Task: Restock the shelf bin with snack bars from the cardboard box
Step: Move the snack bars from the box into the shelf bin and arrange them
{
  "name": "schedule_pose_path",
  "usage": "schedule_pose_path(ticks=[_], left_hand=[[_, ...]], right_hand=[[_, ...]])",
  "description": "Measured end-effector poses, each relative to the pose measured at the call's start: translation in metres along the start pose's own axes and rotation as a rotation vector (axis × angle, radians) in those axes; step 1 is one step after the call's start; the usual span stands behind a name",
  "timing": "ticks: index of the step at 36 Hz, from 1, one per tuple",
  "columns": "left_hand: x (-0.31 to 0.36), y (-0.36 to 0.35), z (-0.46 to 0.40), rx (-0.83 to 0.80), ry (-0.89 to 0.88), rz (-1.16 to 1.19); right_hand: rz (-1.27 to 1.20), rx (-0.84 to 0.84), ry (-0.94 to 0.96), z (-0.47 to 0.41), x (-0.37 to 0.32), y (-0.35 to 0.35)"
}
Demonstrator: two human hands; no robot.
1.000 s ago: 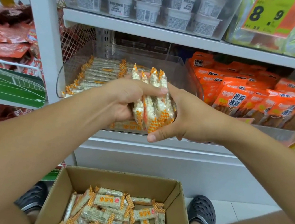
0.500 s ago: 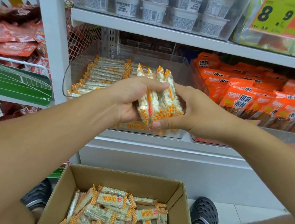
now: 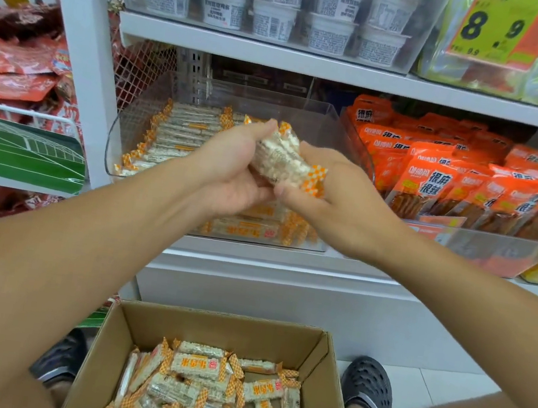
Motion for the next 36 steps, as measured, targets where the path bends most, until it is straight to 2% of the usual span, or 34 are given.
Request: schedule_pose_path(ticks=[3, 10, 13, 18, 23, 26, 30, 36], left_hand=[[0.008, -0.004, 0.0, -0.017, -0.058, 0.024], [0.007, -0.01, -0.016, 0.018, -0.079, 0.088], [0.012, -0.013, -0.017, 0.005, -0.091, 0.07], [0.015, -0.008, -0.017, -0.026, 0.042, 0.028], [0.016, 0.007, -0.027, 0.028, 0.12, -0.05], [0.018, 0.012, -0.032, 0.048, 0.115, -0.095], [0.014, 0.014, -0.035, 0.107, 0.089, -0.108], [0.011, 0.008, -0.038, 0.127, -0.018, -0.032]], right_hand=[[-0.079, 0.121, -0.01, -0.002, -0.004, 0.013], [-0.114, 0.2, -0.081, -0.011, 0.0, 0.006], [-0.082, 0.225, -0.055, -0.017, -0.002, 0.011], [-0.09, 0.124, -0.022, -0.019, 0.002, 0.007], [-0.027, 0.059, 0.078, -0.019, -0.002, 0.003], [0.005, 0.068, 0.115, -0.017, -0.002, 0.003], [0.074, 0.05, 0.052, -0.016, 0.0, 0.003], [0.05, 0.109, 0.073, -0.013, -0.009, 0.004]])
Point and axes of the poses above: each hand's wrist, its own z-axis away from the middle knuckle, its own y-axis out of the back of the hand, x = y × z, the point moved 5 cm from there along -z, towards the middle knuckle, and after that the axes turned 6 degrees about x, right-handed, at the moved point
